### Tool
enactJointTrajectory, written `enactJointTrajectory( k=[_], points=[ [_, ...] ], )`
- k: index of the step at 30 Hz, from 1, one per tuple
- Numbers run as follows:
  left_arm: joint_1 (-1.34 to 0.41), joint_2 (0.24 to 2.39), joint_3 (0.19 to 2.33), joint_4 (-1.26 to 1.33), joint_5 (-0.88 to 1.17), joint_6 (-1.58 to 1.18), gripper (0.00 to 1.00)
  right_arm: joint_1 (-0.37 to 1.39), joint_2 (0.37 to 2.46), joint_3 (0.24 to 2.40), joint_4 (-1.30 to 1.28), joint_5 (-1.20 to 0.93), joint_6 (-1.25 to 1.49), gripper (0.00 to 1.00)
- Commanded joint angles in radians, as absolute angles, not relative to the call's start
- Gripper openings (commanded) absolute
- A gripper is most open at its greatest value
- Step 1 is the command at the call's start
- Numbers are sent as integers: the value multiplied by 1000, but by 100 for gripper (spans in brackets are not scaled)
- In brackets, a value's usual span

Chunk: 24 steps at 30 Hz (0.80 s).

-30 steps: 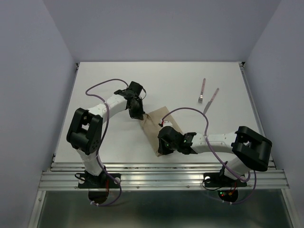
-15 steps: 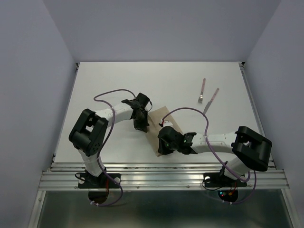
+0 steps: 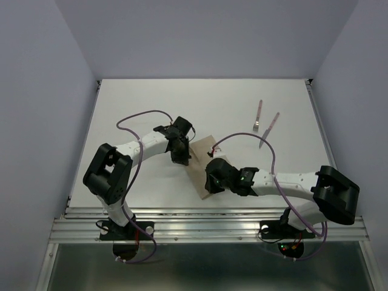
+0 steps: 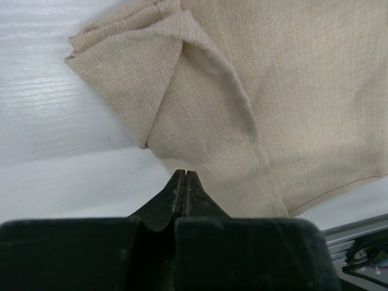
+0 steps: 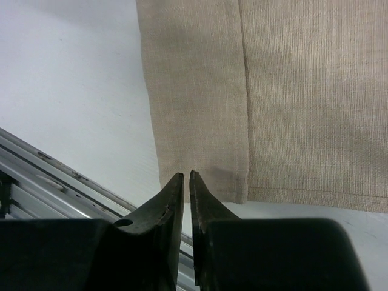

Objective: Fold the napkin into a case and place the utensils inside
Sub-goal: Smooth out the 2/3-rectangle-folded napkin at the center of the board.

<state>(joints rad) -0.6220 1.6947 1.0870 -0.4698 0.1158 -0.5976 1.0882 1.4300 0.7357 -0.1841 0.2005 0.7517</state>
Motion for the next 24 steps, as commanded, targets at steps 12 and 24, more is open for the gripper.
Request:
enactJointTrajectory(
  k=[12,24],
  points=[
    [-630,1813,1250,-505,-49,-604,0,1094,1517,772,-229,333,712,15],
    [-629,1758,1324,-503,-25,-560,0,1094,1549,746,-167,242,724,14]
  ],
)
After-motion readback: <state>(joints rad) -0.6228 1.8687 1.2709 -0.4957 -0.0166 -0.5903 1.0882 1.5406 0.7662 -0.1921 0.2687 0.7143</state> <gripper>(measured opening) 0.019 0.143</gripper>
